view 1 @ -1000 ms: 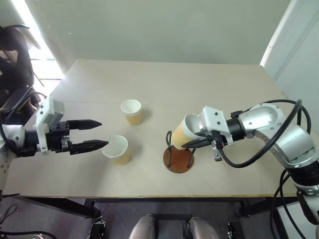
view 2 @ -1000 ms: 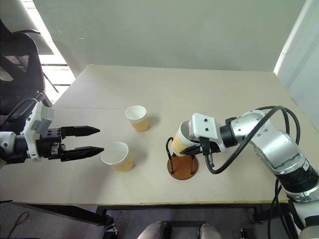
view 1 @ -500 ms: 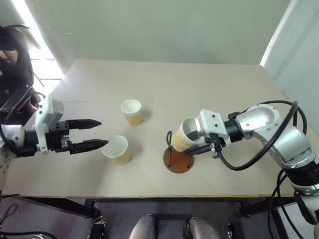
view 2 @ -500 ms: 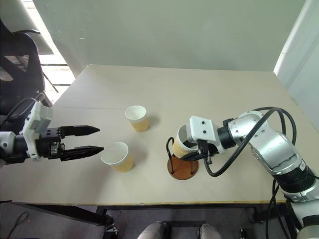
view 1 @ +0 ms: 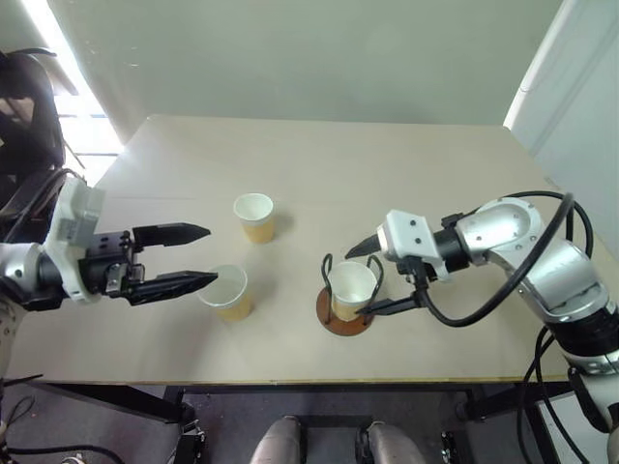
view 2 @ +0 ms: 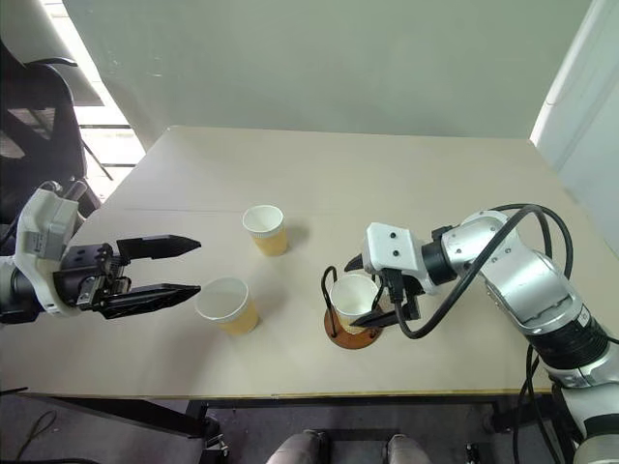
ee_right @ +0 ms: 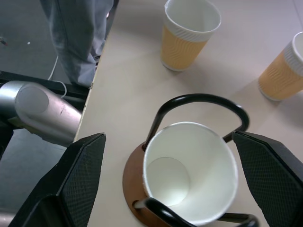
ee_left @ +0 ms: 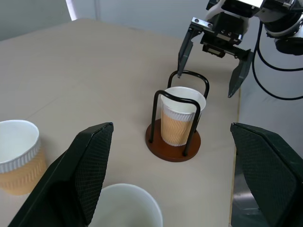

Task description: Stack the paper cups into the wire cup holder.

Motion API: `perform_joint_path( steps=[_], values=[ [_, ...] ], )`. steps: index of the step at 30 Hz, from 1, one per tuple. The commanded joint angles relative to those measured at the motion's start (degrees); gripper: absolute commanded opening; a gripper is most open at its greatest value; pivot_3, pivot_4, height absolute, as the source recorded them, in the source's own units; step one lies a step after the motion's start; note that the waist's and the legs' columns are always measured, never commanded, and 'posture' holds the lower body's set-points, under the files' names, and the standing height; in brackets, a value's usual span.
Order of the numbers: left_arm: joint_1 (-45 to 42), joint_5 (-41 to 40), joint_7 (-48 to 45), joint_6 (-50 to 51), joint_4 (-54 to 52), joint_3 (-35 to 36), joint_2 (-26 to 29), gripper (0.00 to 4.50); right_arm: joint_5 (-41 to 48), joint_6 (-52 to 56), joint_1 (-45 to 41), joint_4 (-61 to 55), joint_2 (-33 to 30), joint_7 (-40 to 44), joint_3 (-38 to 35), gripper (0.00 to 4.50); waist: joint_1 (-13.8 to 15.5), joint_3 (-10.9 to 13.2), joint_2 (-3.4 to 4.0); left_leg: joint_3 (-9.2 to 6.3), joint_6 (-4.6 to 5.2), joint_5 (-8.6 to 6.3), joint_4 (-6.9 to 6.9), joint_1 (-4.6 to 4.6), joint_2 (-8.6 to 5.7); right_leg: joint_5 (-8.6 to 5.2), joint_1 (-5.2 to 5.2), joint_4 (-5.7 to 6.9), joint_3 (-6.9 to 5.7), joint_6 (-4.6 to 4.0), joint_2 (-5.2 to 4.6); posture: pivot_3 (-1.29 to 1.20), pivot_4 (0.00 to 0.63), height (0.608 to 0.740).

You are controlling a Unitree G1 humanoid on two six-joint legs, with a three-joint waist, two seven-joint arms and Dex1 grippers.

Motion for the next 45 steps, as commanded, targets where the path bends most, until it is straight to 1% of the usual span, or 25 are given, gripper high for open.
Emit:
perform_joint_path(
  steps=[1, 5, 7, 9, 11, 13, 15, 19, 21, 23, 26, 29, 30, 32, 35, 37, 41, 44, 45],
  values=[
    [-0.3, -3.5, -0.8, 1.7, -1.6, 2.5, 0.7, 4.28, 2.2, -0.9, -2.8, 0.8, -1.7, 2.2, -5.0, 4.46, 0.0, 0.0, 0.01, 0.0, 0.0, 0.0, 0.0, 0.0, -0.01, 0.0, 0.01, -0.01, 0.0, 0.0, 0.0, 0.0, 0.15, 0.74],
    [0.3, -3.9, -2.1, 2.7, -1.0, 2.5, 2.4, 4.28, 5.4, -1.5, -5.4, 4.4, -3.8, 4.1, -11.1, 4.46, 0.1, 0.0, 0.01, 0.0, 0.0, 0.0, 0.01, -0.05, -0.03, 0.0, 0.0, -0.05, 0.01, -0.02, -0.01, 0.0, 0.15, 0.74],
    [1.3, -1.9, -3.3, 1.9, 0.0, 2.0, 4.0, 4.28, 7.3, -0.9, -6.1, 6.4, -5.3, 4.4, -15.0, 4.46, 0.1, 0.0, 0.01, 0.0, 0.0, 0.0, 0.0, -0.05, -0.02, -0.02, -0.01, -0.06, 0.01, -0.05, 0.0, 0.0, 0.15, 0.74],
    [2.1, -0.4, -4.3, 1.0, 0.9, 1.7, 5.1, 4.28, 8.4, -0.8, -5.6, 7.0, -6.7, 4.5, -17.3, 4.46, 0.2, 0.0, 0.01, -0.01, -0.02, -0.01, -0.03, -0.03, -0.02, -0.08, -0.01, -0.06, 0.01, -0.15, 0.0, 0.0, 0.15, 0.74],
    [2.7, 3.8, -5.1, -2.0, 2.3, -0.5, 6.5, 4.28, 12.1, 1.4, -4.3, 5.3, -8.1, 4.7, -20.9, 4.46, 0.2, 0.0, 0.01, -0.01, -0.05, -0.04, -0.07, -0.02, -0.01, -0.1, -0.01, -0.06, 0.01, -0.18, 0.0, 0.0, 0.15, 0.74],
    [2.2, 7.5, -6.2, -4.4, 3.4, -3.6, 8.1, 4.28, 18.6, 5.3, -5.1, 4.3, -7.4, 3.1, -25.8, 4.46, 0.1, 0.0, 0.03, 0.0, -0.07, -0.05, -0.11, 0.01, 0.0, -0.13, -0.01, -0.05, 0.01, -0.18, 0.0, 0.0, 0.15, 0.74],
    [1.2, 10.0, -7.8, -6.2, 4.4, -6.8, 9.4, 4.28, 23.3, 8.0, -5.7, 4.0, -7.3, 2.1, -29.2, 4.46, 0.1, 0.0, 0.03, 0.01, -0.09, -0.04, -0.17, -0.03, 0.0, -0.14, -0.09, -0.04, 0.01, -0.18, 0.0, 0.0, 0.15, 0.74],
    [-2.7, 15.7, -11.9, -11.6, 7.3, -14.6, 10.9, 4.28, 26.8, 8.8, -2.1, 3.2, -11.1, 4.0, -33.1, 4.46, 0.4, 0.0, 0.02, -0.02, -0.08, -0.04, -0.19, -0.08, -0.02, -0.19, -0.1, -0.08, 0.01, -0.21, 0.0, 0.0, 0.15, 0.74],
    [-6.4, 17.6, -13.0, -13.0, 8.5, -18.0, 10.4, 4.28, 30.2, 9.9, -0.8, 3.0, -12.0, 4.2, -35.7, 4.46, 0.5, 0.0, 0.01, -0.03, -0.07, -0.05, -0.18, -0.17, -0.03, -0.19, -0.14, -0.11, 0.02, -0.22, -0.01, 0.0, 0.15, 0.74],
    [-9.0, 19.3, -13.7, -14.2, 9.5, -20.5, 10.1, 4.28, 31.7, 10.4, 0.3, 2.7, -12.6, 3.5, -36.7, 4.46, 0.5, 0.0, 0.01, -0.03, -0.08, -0.03, -0.13, -0.39, -0.03, -0.18, -0.35, -0.08, 0.02, -0.23, -0.01, 0.0, 0.15, 0.74],
    [-12.3, 23.0, -15.0, -17.3, 12.3, -24.5, 9.4, 4.28, 29.7, 9.8, 5.1, 0.6, -14.2, 1.7, -36.0, 4.46, 0.5, 0.0, 0.01, -0.03, -0.08, -0.03, -0.12, -0.44, -0.03, -0.16, -0.42, -0.05, 0.01, -0.22, 0.0, 0.0, 0.15, 0.74],
    [-13.8, 26.0, -15.8, -20.5, 14.3, -27.2, 8.9, 4.28, 29.6, 9.5, 8.9, -1.4, -14.0, -1.3, -36.7, 4.46, 0.4, 0.0, 0.03, -0.03, -0.09, -0.03, -0.12, -0.44, -0.01, -0.12, -0.43, -0.04, 0.0, -0.14, -0.01, 0.0, 0.15, 0.74],
    [-14.3, 26.8, -15.9, -21.3, 14.8, -28.0, 8.6, 4.28, 29.3, 9.4, 10.1, -0.7, -13.4, -3.3, -38.1, 4.46, 0.3, 0.0, 0.04, -0.03, -0.08, -0.04, -0.12, -0.43, -0.01, -0.1, -0.44, -0.03, 0.0, -0.11, -0.01, 0.0, 0.15, 0.74],
    [-15.3, 27.1, -16.3, -21.7, 15.4, -28.5, 8.2, 4.28, 29.0, 6.6, 13.8, 2.0, -10.6, -6.8, -43.7, 4.46, 0.3, 0.0, -0.01, -0.03, -0.08, -0.03, -0.12, -0.45, 0.0, -0.04, -0.45, -0.03, 0.0, -0.01, -0.01, 0.0, 0.15, 0.74],
    [-16.2, 27.4, -16.8, -22.5, 16.7, -28.6, 8.1, 4.28, 28.6, 4.1, 20.7, 4.8, -8.8, -8.3, -51.2, 4.46, 0.5, 0.0, -0.02, -0.05, -0.02, -0.03, -0.02, -0.52, -0.01, 0.03, -0.44, -0.04, 0.0, 0.11, -0.01, 0.0, 0.15, 0.74],
    [-16.9, 27.7, -16.9, -23.0, 17.5, -28.7, 8.0, 4.28, 29.3, 4.8, 26.8, 6.2, -7.5, -10.0, -56.7, 4.46, 1.0, 0.0, -0.01, -0.06, 0.05, -0.07, 0.04, -0.53, -0.03, 0.05, -0.39, -0.05, 0.0, 0.14, -0.03, 0.0, 0.15, 0.74],
    [-18.4, 27.6, -17.0, -23.7, 18.2, -28.8, 7.3, 4.28, 30.2, 2.8, 34.6, 2.8, -5.2, -11.0, -60.4, 4.46, 1.0, 0.0, 0.03, -0.04, 0.07, -0.09, 0.05, -0.52, -0.04, 0.06, -0.34, -0.08, 0.01, 0.16, -0.05, 0.0, 0.15, 0.74],
    [-19.5, 27.0, -17.3, -23.2, 17.7, -29.3, 7.0, 4.28, 29.7, 4.5, 39.3, 0.5, -6.2, -12.0, -59.4, 4.46, 0.7, 0.0, 0.05, -0.03, 0.07, -0.05, 0.06, -0.48, -0.03, 0.06, -0.34, -0.06, 0.0, 0.16, -0.05, 0.0, 0.15, 0.74],
    [-20.1, 27.2, -17.3, -23.4, 17.9, -29.7, 6.8, 4.28, 27.8, 2.3, 39.8, 0.6, -6.0, -12.4, -59.0, 4.46, 0.6, 0.0, 0.05, -0.03, 0.07, -0.04, 0.06, -0.46, -0.03, 0.07, -0.33, -0.06, 0.0, 0.16, -0.05, 0.0, 0.15, 0.74]
  ],
)
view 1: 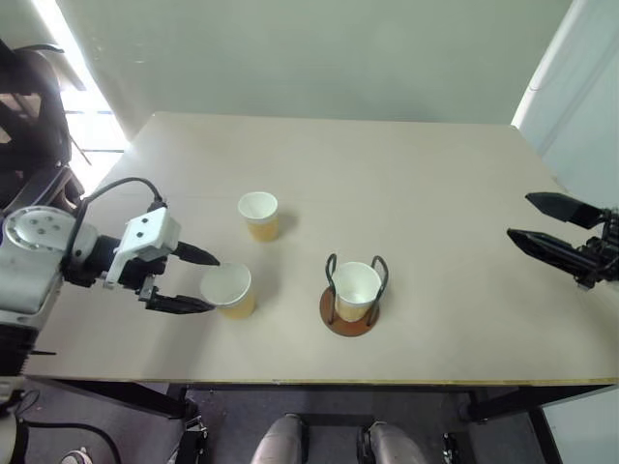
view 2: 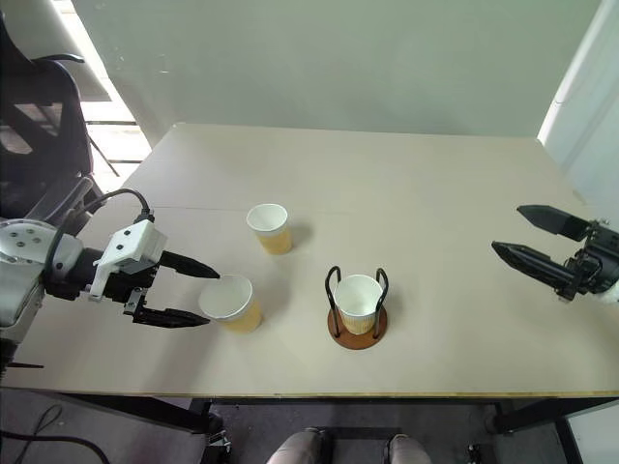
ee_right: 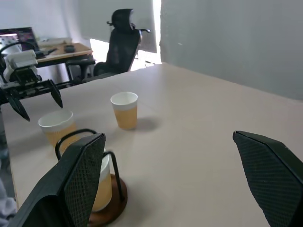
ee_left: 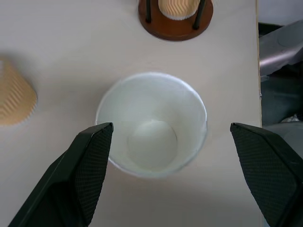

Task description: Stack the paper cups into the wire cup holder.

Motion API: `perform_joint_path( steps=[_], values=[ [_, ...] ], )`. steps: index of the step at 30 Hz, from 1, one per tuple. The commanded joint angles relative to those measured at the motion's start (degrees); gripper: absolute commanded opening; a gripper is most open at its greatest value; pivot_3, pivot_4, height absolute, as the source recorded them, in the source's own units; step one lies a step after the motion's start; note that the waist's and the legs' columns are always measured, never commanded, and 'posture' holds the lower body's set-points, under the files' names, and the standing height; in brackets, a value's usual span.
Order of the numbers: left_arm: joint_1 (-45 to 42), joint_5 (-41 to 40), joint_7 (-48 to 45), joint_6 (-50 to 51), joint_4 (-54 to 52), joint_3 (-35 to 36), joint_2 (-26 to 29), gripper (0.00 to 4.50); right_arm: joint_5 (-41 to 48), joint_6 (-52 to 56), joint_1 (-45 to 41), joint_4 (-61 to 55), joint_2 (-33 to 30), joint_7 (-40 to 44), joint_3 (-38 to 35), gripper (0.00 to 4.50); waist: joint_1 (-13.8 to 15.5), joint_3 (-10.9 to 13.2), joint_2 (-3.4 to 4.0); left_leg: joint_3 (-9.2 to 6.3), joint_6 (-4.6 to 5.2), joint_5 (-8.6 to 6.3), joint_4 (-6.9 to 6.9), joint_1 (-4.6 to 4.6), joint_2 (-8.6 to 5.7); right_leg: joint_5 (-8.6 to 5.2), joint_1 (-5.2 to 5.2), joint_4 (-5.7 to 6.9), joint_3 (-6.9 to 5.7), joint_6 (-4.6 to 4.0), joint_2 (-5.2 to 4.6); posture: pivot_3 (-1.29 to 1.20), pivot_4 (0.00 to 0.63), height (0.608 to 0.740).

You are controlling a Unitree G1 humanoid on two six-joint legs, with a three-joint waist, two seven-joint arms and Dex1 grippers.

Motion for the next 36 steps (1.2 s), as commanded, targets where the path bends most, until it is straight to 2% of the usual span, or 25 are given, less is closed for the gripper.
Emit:
perform_joint_path(
  steps=[1, 13, 17, 23, 29, 36],
  values=[
    [-1.9, -0.2, -2.6, -0.8, -0.3, 0.1, -0.2, 4.28, -2.5, -3.9, 1.3, -2.3, -0.8, -1.2, -0.9, 4.46, -0.2, 0.0, 0.01, 0.0, 0.0, 0.01, 0.0, 0.02, 0.0, 0.0, 0.02, 0.0, 0.0, 0.0, 0.0, 0.0, 0.15, 0.74],
    [-1.8, 2.4, -2.6, -4.4, -1.4, -4.5, 0.9, 4.28, 0.6, -4.6, -2.3, 4.2, -8.5, 4.7, -1.1, 4.46, -0.5, 0.0, 0.05, 0.0, 0.09, 0.14, 0.05, -0.07, -0.03, 0.11, 0.06, -0.08, 0.04, 0.21, 0.0, 0.0, 0.15, 0.74],
    [-1.8, 0.9, -2.6, -4.1, -1.4, -6.7, 0.1, 4.28, 4.7, -1.8, -3.7, 2.4, -9.9, 5.6, -1.9, 4.46, -0.4, 0.0, 0.06, 0.0, 0.1, 0.13, 0.05, -0.09, -0.04, 0.06, 0.06, -0.08, 0.04, 0.29, 0.0, 0.0, 0.15, 0.74],
    [-3.2, 1.7, -2.6, -6.1, -0.1, -10.4, -1.1, 4.28, 8.2, 0.4, -1.3, -1.6, -10.5, 7.1, -3.4, 4.46, -0.3, 0.0, 0.06, -0.01, 0.1, 0.12, 0.04, -0.1, -0.04, -0.01, 0.08, -0.07, 0.04, 0.4, 0.0, 0.0, 0.15, 0.74],
    [-5.2, 5.4, -2.6, -13.3, 2.5, -18.1, -1.1, 4.28, 8.4, 0.2, 0.3, -3.8, -9.6, 5.3, -4.4, 4.46, -0.2, 0.0, 0.07, -0.02, 0.12, 0.12, 0.06, -0.06, -0.06, 0.0, 0.13, -0.06, 0.05, 0.4, 0.0, 0.0, 0.15, 0.74],
    [-9.3, 13.2, -2.6, -24.2, 10.6, -21.8, -4.8, 4.28, 9.9, 0.7, 1.7, -6.5, -9.3, 3.6, -6.0, 4.46, -0.1, 0.0, 0.07, -0.02, 0.15, 0.15, 0.07, -0.06, -0.07, 0.03, 0.15, -0.05, 0.05, 0.41, 0.0, 0.0, 0.15, 0.74]
  ],
)
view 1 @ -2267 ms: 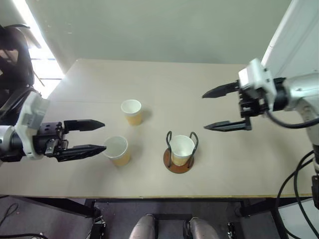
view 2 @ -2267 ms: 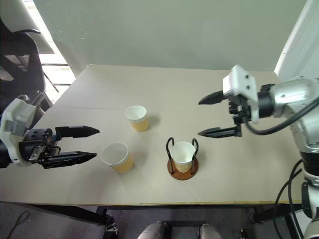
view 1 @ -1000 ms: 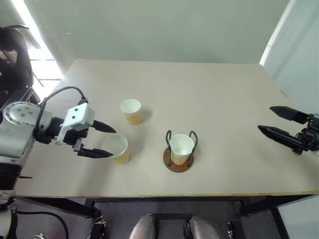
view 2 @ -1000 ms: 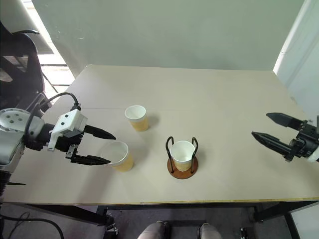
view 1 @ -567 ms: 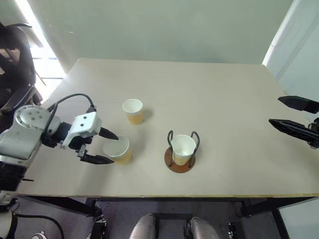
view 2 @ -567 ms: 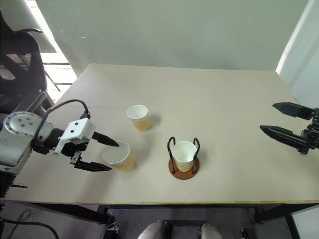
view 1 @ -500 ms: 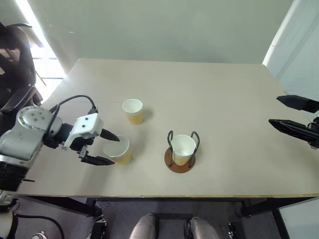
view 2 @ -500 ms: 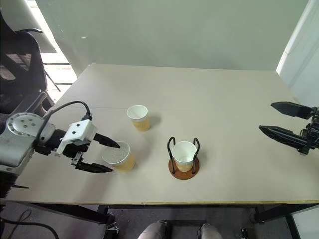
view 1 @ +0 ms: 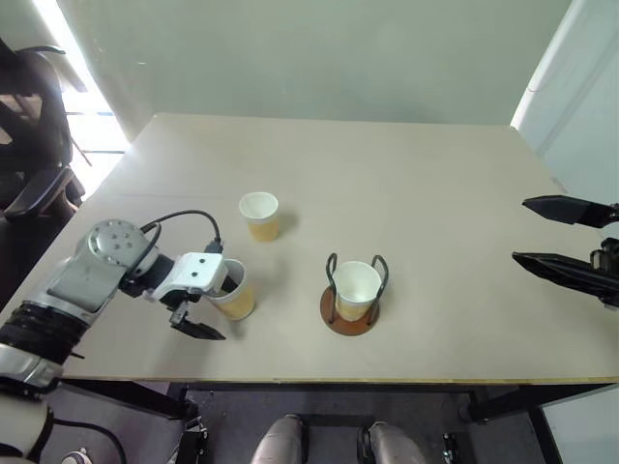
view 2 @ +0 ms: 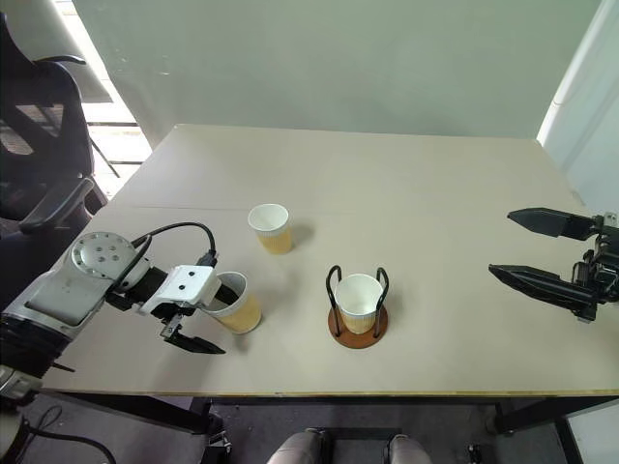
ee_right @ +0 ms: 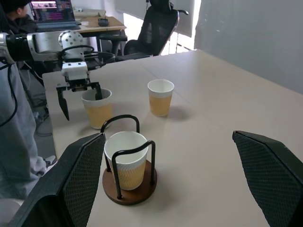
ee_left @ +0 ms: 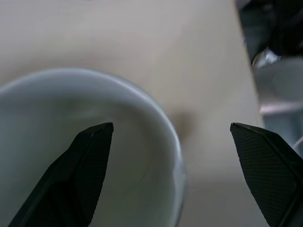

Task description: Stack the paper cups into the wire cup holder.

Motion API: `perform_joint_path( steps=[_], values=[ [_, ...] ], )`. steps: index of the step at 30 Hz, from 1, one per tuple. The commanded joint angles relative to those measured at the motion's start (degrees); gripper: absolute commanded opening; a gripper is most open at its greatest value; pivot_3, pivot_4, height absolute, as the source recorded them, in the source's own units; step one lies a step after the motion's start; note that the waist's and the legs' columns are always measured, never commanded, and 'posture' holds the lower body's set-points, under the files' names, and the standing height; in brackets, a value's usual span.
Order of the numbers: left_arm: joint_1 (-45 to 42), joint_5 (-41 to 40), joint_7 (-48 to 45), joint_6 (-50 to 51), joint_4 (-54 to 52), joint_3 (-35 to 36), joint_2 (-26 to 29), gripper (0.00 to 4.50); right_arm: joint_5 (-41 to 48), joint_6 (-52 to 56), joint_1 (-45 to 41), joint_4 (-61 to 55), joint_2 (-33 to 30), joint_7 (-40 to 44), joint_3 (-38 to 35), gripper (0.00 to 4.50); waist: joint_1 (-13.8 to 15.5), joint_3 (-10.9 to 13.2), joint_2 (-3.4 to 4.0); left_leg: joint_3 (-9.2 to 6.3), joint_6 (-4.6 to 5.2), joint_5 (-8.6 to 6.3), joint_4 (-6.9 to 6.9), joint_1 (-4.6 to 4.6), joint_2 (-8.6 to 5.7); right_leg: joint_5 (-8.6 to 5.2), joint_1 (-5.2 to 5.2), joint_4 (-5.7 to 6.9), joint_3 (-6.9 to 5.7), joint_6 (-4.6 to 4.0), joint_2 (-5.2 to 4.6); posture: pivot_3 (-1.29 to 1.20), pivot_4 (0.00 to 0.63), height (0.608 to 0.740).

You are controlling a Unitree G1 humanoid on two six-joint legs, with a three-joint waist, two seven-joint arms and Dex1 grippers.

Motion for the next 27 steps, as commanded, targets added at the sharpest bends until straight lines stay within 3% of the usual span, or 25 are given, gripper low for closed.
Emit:
perform_joint_path(
  steps=[1, 4, 7, 14, 18, 23, 27],
  values=[
    [-1.9, 2.9, -2.5, -5.4, 3.0, 0.0, -2.0, 4.28, 2.3, 0.3, 0.6, -2.3, -0.1, -0.9, -3.3, 4.46, 0.0, 0.0, -0.01, 0.0, 0.01, 0.0, 0.01, -0.02, 0.0, 0.0, 0.0, 0.0, 0.0, 0.01, 0.0, 0.0, 0.15, 0.74],
    [-2.7, 2.7, -2.5, -6.8, 4.4, -0.4, -3.5, 4.28, 2.9, 0.8, 1.9, -2.9, -0.4, -0.9, -4.4, 4.46, 0.1, 0.0, 0.0, 0.0, 0.04, 0.0, 0.02, -0.03, -0.02, 0.01, 0.01, -0.02, 0.01, 0.06, 0.0, 0.0, 0.15, 0.74],
    [-3.0, 2.2, -2.5, -7.7, 4.8, -1.2, -3.5, 3.71, 3.1, 1.0, 3.0, -3.3, -0.4, -1.1, -5.2, 4.5, 0.1, 0.0, 0.01, 0.0, 0.04, 0.0, 0.02, -0.03, -0.02, 0.03, 0.03, -0.03, 0.01, 0.15, 0.0, 0.0, 0.15, 0.74],
    [-5.4, -0.8, -2.5, -7.6, 4.5, -4.4, -2.4, 1.37, 4.2, 1.5, 4.7, -4.9, -0.4, -1.9, -7.0, 4.5, 0.2, 0.0, 0.06, 0.0, 0.08, 0.04, 0.03, 0.0, -0.02, 0.06, 0.07, -0.02, 0.01, 0.21, 0.0, 0.0, 0.15, 0.74],
    [-9.8, -8.2, -2.5, -4.4, 2.7, -6.1, -1.7, 0.12, 6.0, 2.9, 6.7, -6.1, -0.9, -0.8, -9.9, 4.5, 0.4, 0.0, 0.03, 0.0, 0.14, 0.07, 0.07, -0.05, -0.03, 0.08, 0.08, -0.04, 0.0, 0.24, 0.0, 0.0, 0.15, 0.74],
    [-21.0, -22.0, -2.5, 4.7, 0.6, -9.4, -0.3, 0.02, 7.8, 5.3, 9.6, -7.2, -2.4, 1.2, -14.1, 4.5, 0.6, 0.0, -0.02, 0.01, 0.15, 0.07, 0.08, -0.17, -0.05, 0.07, 0.07, -0.12, 0.0, 0.28, 0.0, 0.0, 0.15, 0.74],
    [-35.4, -28.6, -2.5, 6.5, 3.1, -19.2, 0.1, 0.02, 8.6, 4.8, 9.4, -8.6, -1.5, -0.8, -13.0, 4.5, 0.5, 0.0, -0.02, 0.02, 0.19, 0.05, 0.09, -0.22, -0.06, 0.07, 0.08, -0.21, 0.0, 0.3, -0.01, 0.0, 0.15, 0.74]
  ],
)
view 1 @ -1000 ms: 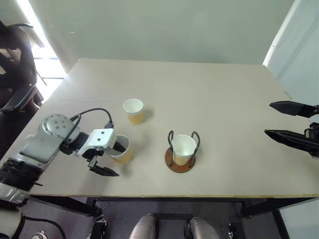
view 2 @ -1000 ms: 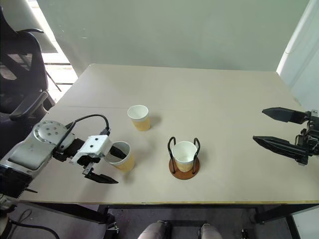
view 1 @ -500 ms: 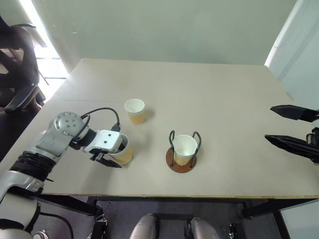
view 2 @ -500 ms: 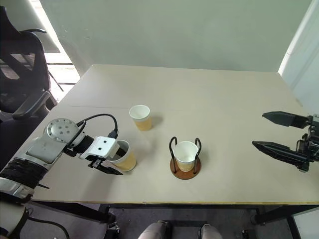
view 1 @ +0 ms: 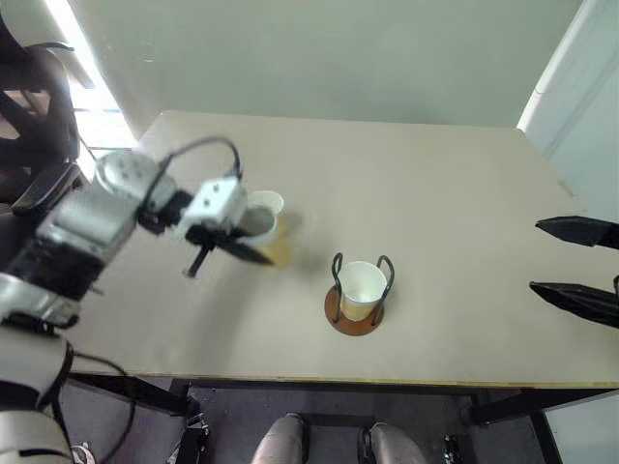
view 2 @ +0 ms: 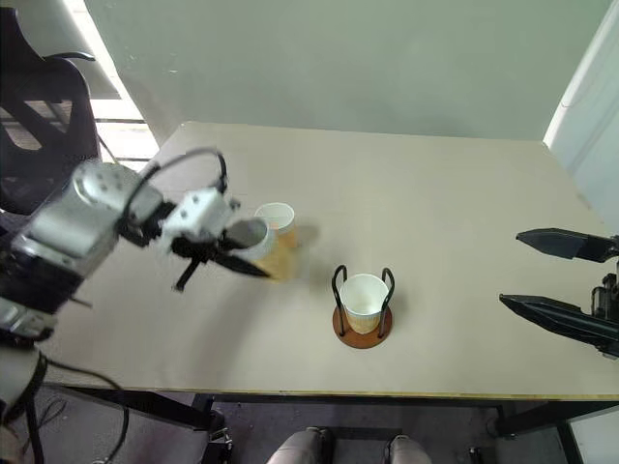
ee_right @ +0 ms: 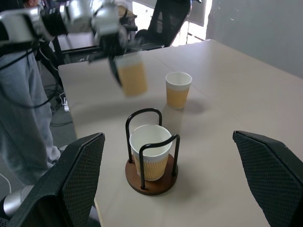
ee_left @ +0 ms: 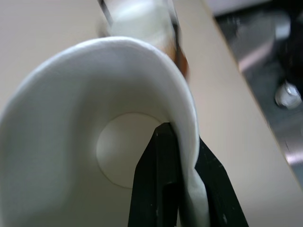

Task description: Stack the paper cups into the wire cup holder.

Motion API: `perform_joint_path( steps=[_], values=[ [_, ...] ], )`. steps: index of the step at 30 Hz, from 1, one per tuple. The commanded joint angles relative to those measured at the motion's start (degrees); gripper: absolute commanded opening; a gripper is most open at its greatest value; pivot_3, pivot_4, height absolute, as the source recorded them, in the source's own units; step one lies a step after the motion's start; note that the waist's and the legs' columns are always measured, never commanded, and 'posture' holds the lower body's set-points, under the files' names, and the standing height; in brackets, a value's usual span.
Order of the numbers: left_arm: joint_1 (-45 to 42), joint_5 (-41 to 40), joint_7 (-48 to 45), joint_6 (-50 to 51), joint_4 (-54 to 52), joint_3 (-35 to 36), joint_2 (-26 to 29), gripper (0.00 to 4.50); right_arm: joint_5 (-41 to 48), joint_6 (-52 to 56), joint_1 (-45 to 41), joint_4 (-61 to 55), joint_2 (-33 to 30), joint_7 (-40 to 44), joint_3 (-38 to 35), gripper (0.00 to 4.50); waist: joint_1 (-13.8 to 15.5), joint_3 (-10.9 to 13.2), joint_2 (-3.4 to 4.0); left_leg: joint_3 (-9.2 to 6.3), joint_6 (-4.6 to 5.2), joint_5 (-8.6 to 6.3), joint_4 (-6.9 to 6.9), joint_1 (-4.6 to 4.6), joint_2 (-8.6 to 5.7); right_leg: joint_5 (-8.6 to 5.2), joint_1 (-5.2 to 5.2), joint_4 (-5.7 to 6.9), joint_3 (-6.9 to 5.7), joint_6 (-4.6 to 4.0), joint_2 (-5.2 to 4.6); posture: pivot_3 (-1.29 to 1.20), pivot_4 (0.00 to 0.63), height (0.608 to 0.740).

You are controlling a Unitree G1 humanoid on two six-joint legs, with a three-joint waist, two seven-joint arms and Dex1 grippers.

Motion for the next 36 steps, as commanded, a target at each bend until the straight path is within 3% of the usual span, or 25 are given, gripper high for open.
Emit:
perform_joint_path(
  steps=[1, 7, 12, 20, 33, 36],
  values=[
    [-9.7, -5.2, -2.1, -0.1, 1.8, -8.1, 0.3, 0.02, 1.7, -0.5, -0.4, -2.0, 0.2, -1.6, -1.4, 4.5, 0.0, 0.0, 0.02, 0.02, 0.05, -0.04, 0.01, 0.04, -0.01, -0.02, 0.05, 0.0, 0.02, 0.07, -0.01, 0.0, 0.15, 0.74],
    [-23.9, -9.3, -2.1, -6.6, 11.3, -20.2, -10.4, 0.02, 2.8, -0.5, 0.4, -3.9, 1.0, -3.6, -2.6, 4.5, 0.4, 0.0, 0.02, 0.03, 0.18, -0.13, 0.07, 0.06, -0.05, -0.14, 0.21, -0.04, 0.01, 0.41, -0.08, 0.0, 0.15, 0.74],
    [-27.7, -12.4, -2.1, -12.0, 14.2, -28.6, -16.5, 0.02, 4.1, 0.0, 2.7, -6.7, 2.2, -6.1, -5.8, 4.5, 0.3, 0.1, 0.1, 0.12, 0.35, -0.31, 0.37, -0.15, -0.07, 0.17, 0.23, -0.29, 0.03, 1.35, -0.12, 0.0, 0.15, 0.74],
    [-31.6, -15.7, -2.1, -18.1, 18.2, -37.0, -24.7, 0.02, 8.4, -0.1, 6.5, -11.9, 3.8, -11.5, -9.8, 4.5, 0.7, 0.1, 0.13, 0.24, 0.59, -0.5, 1.06, -0.51, -0.06, 0.0, 0.28, -0.45, 0.1, 1.92, -0.13, 0.0, 0.15, 0.74],
    [-33.9, -20.0, -2.1, -21.5, 15.3, -45.2, -26.9, 0.02, 15.2, -1.8, 14.2, -18.3, 6.1, -18.2, -17.3, 4.5, 1.4, 0.1, 0.19, 0.27, 0.63, -1.39, 1.89, -0.67, -0.06, 0.14, 0.5, -0.52, 0.08, 2.17, -0.14, 0.0, 0.15, 0.74],
    [-34.3, -20.7, -2.1, -22.3, 14.1, -46.9, -27.0, 0.02, 16.5, -2.3, 16.2, -19.3, 6.2, -19.1, -18.8, 4.5, 1.4, 0.1, 0.18, 0.27, 1.06, -1.56, 2.07, -0.67, -0.07, 0.23, 0.59, -0.55, 0.09, 2.22, -0.14, 0.0, 0.15, 0.74]
  ],
)
